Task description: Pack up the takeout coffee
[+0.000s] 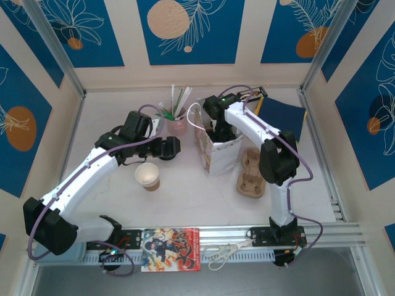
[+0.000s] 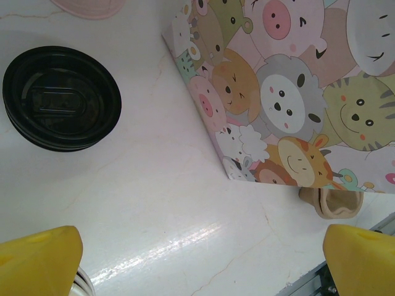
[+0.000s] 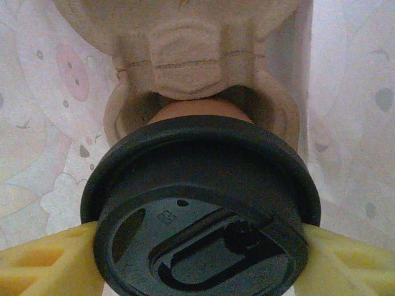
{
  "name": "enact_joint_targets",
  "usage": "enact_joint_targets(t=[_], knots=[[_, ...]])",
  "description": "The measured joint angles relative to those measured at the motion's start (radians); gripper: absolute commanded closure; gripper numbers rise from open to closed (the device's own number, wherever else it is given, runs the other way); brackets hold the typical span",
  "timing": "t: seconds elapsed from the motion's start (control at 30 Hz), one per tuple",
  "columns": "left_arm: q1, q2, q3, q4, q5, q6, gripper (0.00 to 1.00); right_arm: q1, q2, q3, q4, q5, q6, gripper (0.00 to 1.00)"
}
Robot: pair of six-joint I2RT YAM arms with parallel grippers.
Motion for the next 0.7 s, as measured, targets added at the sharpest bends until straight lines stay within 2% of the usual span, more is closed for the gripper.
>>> enact_joint_targets(t=[0.43,0.7], knots=[[0.0,0.0,0.0,0.001,0.005,0.0,0.0,0.0,0.0,-0.005,0.003,-0.003,0.0,0.3],[0.0,0.002,0.0,0.013,0.091,0.005,0.0,0.0,0.0,-0.005,0.003,-0.004,0.0,0.3]])
